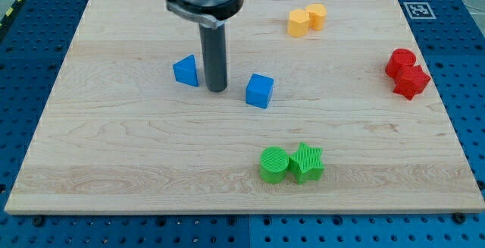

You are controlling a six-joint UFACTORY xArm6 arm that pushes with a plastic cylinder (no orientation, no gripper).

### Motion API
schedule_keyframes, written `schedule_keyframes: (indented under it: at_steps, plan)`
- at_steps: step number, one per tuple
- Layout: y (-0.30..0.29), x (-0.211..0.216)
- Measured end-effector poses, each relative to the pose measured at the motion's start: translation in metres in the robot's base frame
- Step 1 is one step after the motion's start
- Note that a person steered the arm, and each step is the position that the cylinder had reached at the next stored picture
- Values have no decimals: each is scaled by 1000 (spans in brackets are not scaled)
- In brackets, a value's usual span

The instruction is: Push the blue triangle towards the center left of the board

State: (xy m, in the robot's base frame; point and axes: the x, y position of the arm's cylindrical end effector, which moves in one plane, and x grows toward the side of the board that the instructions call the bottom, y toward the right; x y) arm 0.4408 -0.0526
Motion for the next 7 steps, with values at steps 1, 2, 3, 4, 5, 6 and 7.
schedule_keyframes:
  at_steps: [1, 2, 3, 4, 5, 6, 7]
  plan:
    - [-18, -1]
    - [9, -7]
    - [19, -9]
    - [12, -23]
    - [7, -23]
    - [6, -23]
    - [6, -23]
